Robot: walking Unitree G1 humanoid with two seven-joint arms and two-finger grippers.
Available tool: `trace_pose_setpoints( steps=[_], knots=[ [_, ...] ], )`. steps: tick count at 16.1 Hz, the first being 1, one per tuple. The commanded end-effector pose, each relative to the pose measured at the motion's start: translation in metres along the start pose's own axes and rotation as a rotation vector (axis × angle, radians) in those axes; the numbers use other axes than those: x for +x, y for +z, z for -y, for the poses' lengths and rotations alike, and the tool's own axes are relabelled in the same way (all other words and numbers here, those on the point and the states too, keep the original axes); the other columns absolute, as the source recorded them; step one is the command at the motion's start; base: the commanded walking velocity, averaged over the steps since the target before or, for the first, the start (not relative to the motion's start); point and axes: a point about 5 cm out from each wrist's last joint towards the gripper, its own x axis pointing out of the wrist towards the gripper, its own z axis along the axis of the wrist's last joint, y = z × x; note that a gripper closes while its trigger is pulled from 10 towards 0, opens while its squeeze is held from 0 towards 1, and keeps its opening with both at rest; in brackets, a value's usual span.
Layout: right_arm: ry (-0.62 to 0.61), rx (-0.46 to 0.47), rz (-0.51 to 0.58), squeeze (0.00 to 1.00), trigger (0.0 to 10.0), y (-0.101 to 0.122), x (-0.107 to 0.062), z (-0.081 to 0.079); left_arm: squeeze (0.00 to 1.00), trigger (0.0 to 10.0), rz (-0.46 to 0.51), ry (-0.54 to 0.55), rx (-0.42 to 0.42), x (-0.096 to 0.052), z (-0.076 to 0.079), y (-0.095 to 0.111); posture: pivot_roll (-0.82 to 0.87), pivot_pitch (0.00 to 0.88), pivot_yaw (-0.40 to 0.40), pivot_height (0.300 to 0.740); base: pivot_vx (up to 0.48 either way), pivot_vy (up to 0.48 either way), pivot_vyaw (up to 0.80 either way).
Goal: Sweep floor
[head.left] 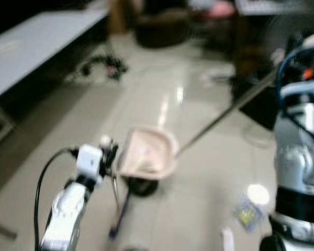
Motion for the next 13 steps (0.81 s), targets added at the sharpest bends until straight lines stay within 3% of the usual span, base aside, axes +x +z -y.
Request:
trace_pose_setpoints(
  steps=[1, 2, 10, 13],
  knots=[
    [0.031, 0.047, 0.012, 0.00, 10.0, 0.000, 0.001, -0.012, 0.00, 10.0, 0.014, 0.017, 0.023, -0.001, -0.007, 0.004, -0.02, 0.008, 0.090, 0.740, 0.292, 0.000, 0.80],
    [0.028, 0.039, 0.012, 0.00, 10.0, 0.000, 0.000, -0.011, 0.00, 10.0, 0.016, 0.017, 0.023, -0.001, -0.007, 0.004, -0.02, 0.007, 0.092, 0.740, 0.300, 0.000, 0.80],
    [0.021, 0.006, -0.015, 0.00, 10.0, -0.003, -0.002, -0.003, 0.00, 10.0, 0.015, 0.023, 0.020, 0.002, -0.007, 0.002, -0.03, 0.015, 0.095, 0.740, 0.289, 0.000, 0.00],
    [0.036, -0.017, -0.038, 0.00, 10.0, -0.008, -0.001, -0.002, 0.00, 10.0, -0.005, 0.057, 0.028, 0.001, -0.010, 0.001, -0.02, 0.022, 0.092, 0.740, 0.000, 0.000, 0.00]
  ],
)
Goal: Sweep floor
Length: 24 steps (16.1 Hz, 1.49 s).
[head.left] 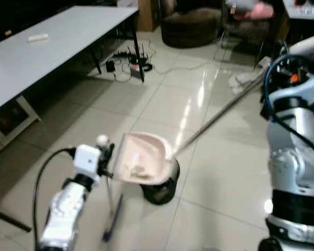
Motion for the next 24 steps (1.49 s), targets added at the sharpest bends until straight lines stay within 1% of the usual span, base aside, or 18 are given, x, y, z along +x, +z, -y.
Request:
trace_pose_setpoints(
  steps=[1, 2, 4, 6, 7, 9, 10, 11, 14, 15, 16, 18, 19, 20, 21, 24],
  knots=[
    [0.032, 0.006, 0.039, 0.00, 10.0, 0.007, 0.004, -0.008, 0.00, 10.0, 0.024, 0.036, 0.031, 0.001, -0.011, 0.007, -0.02, 0.024, 0.092, 0.740, 0.000, 0.000, 0.00],
    [0.043, -0.022, 0.062, 0.00, 10.0, 0.007, 0.007, -0.010, 0.00, 10.0, 0.026, 0.045, 0.041, 0.000, -0.012, 0.008, -0.02, 0.036, 0.096, 0.740, 0.000, 0.000, 0.00],
    [0.057, -0.038, 0.094, 0.00, 10.0, 0.004, 0.011, -0.012, 0.00, 10.0, 0.025, 0.050, 0.048, -0.001, -0.014, 0.008, -0.01, 0.050, 0.107, 0.740, 0.000, 0.000, 0.00],
    [0.118, -0.095, 0.107, 0.00, 10.0, -0.004, 0.018, -0.018, 0.00, 10.0, 0.025, 0.038, 0.059, -0.002, -0.014, 0.011, 0.00, 0.066, 0.118, 0.740, 0.000, 0.000, 0.00],
    [0.132, -0.109, 0.112, 0.00, 10.0, -0.005, 0.019, -0.020, 0.00, 10.0, 0.026, 0.034, 0.061, -0.003, -0.014, 0.012, 0.01, 0.072, 0.119, 0.740, 0.000, 0.000, 0.00],
    [0.191, -0.192, 0.141, 0.00, 10.0, -0.015, 0.025, -0.030, 0.00, 10.0, 0.017, 0.037, 0.075, -0.010, -0.017, 0.013, 0.03, 0.099, 0.119, 0.740, 0.000, 0.000, 0.00],
    [0.233, -0.243, 0.175, 0.00, 10.0, -0.021, 0.027, -0.039, 0.00, 10.0, 0.011, 0.045, 0.076, -0.017, -0.017, 0.013, 0.05, 0.117, 0.119, 0.740, 0.000, 0.000, 0.00],
    [0.241, -0.253, 0.182, 0.00, 10.0, -0.022, 0.027, -0.040, 0.00, 10.0, 0.011, 0.045, 0.076, -0.019, -0.016, 0.013, 0.05, 0.117, 0.119, 0.740, 0.000, 0.000, 0.00],
    [0.342, -0.279, 0.233, 0.00, 10.0, -0.031, 0.030, -0.062, 0.00, 10.0, -0.004, 0.040, 0.090, -0.030, -0.016, 0.015, 0.08, 0.146, 0.121, 0.740, 0.000, 0.000, 0.00],
    [0.356, -0.289, 0.245, 0.00, 10.0, -0.033, 0.030, -0.066, 0.00, 10.0, -0.006, 0.040, 0.094, -0.032, -0.017, 0.015, 0.09, 0.152, 0.119, 0.740, 0.000, 0.000, 0.00],
    [0.419, -0.325, 0.262, 0.00, 10.0, -0.039, 0.029, -0.077, 0.00, 10.0, -0.014, 0.035, 0.108, -0.036, -0.018, 0.015, 0.09, 0.151, 0.120, 0.740, 0.000, 0.000, 0.00],
    [0.515, -0.345, 0.258, 0.00, 10.0, -0.051, 0.023, -0.093, 0.00, 10.0, -0.025, 0.038, 0.113, -0.038, -0.021, 0.015, 0.09, 0.158, 0.121, 0.740, 0.000, 0.000, 0.00],
    [0.574, -0.368, 0.257, 0.00, 10.0, -0.057, 0.017, -0.100, 0.00, 10.0, -0.029, 0.038, 0.113, -0.037, -0.022, 0.015, 0.09, 0.154, 0.120, 0.740, 0.000, 0.000, 0.00],
    [0.661, -0.411, 0.269, 0.00, 10.0, -0.065, 0.007, -0.109, 0.00, 10.0, -0.030, 0.035, 0.115, -0.035, -0.022, 0.016, 0.09, 0.152, 0.120, 0.740, 0.000, 0.000, 0.00],
    [0.675, -0.418, 0.280, 0.00, 10.0, -0.066, 0.004, -0.111, 0.00, 10.0, -0.029, 0.034, 0.116, -0.034, -0.022, 0.016, 0.10, 0.153, 0.121, 0.740, 0.000, 0.000, 0.00],
    [0.761, -0.429, 0.334, 0.00, 10.0, -0.073, -0.010, -0.124, 0.00, 10.0, -0.025, 0.033, 0.121, -0.031, -0.023, 0.018, 0.10, 0.140, 0.124, 0.740, 0.000, 0.000, 0.00]
  ],
)
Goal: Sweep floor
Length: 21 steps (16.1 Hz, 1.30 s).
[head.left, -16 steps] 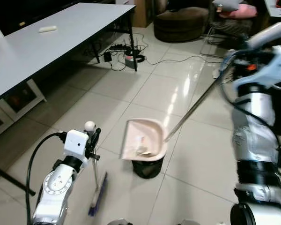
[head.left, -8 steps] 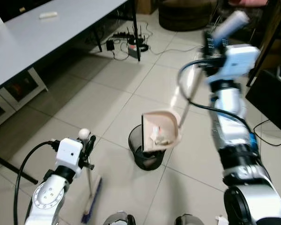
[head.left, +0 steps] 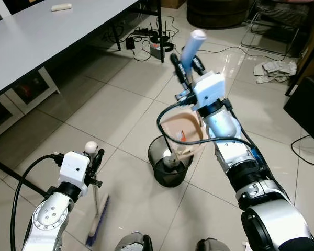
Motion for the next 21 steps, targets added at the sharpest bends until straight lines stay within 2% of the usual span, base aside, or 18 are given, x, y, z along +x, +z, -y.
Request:
trace_pose_setpoints(
  steps=[1, 4, 5, 8, 12, 15, 17, 18, 21],
  knots=[
    [0.057, -0.023, 0.095, 0.00, 10.0, 0.012, 0.007, -0.009, 0.00, 10.0, 0.022, 0.005, 0.037, 0.003, -0.006, 0.007, 0.09, 0.137, 0.123, 0.740, 0.000, 0.000, 0.00],
    [0.126, -0.016, 0.125, 0.00, 10.0, 0.015, 0.006, -0.017, 0.00, 10.0, 0.030, 0.002, 0.036, 0.006, -0.004, 0.010, 0.08, 0.124, 0.124, 0.740, 0.000, 0.000, 0.00],
    [0.195, -0.015, 0.144, 0.00, 10.0, 0.016, 0.003, -0.026, 0.00, 10.0, 0.039, -0.007, 0.034, 0.009, -0.002, 0.013, 0.06, 0.117, 0.124, 0.740, 0.000, 0.000, 0.00],
    [0.275, -0.033, 0.178, 0.00, 10.0, 0.019, -0.001, -0.035, 0.00, 10.0, 0.044, -0.014, 0.029, 0.016, 0.000, 0.014, 0.05, 0.101, 0.124, 0.740, 0.000, 0.000, 0.00],
    [0.273, -0.026, 0.205, 0.00, 10.0, 0.024, 0.007, -0.030, 0.00, 10.0, 0.052, -0.016, 0.027, 0.024, 0.000, 0.014, 0.03, 0.074, 0.122, 0.740, 0.000, 0.000, 0.00],
    [0.348, -0.030, 0.232, 0.00, 10.0, 0.028, 0.008, -0.038, 0.00, 10.0, 0.057, -0.019, 0.032, 0.028, 0.000, 0.014, 0.02, 0.051, 0.119, 0.740, 0.000, 0.000, 0.00],
    [0.328, -0.051, 0.233, 0.00, 10.0, 0.028, 0.010, -0.033, 0.00, 10.0, 0.062, -0.019, 0.033, 0.033, 0.001, 0.014, 0.02, 0.039, 0.112, 0.740, 0.000, 0.000, 0.00],
    [0.279, -0.063, 0.236, 0.00, 10.0, 0.031, 0.013, -0.023, 0.00, 10.0, 0.064, -0.015, 0.036, 0.034, 0.001, 0.015, 0.02, 0.034, 0.108, 0.740, 0.000, 0.000, 0.00],
    [0.071, -0.093, 0.288, 0.00, 10.0, 0.050, 0.028, 0.025, 0.00, 10.0, 0.064, 0.010, 0.035, 0.036, -0.002, 0.015, 0.01, 0.030, 0.108, 0.740, 0.000, 0.000, 0.00]
  ],
)
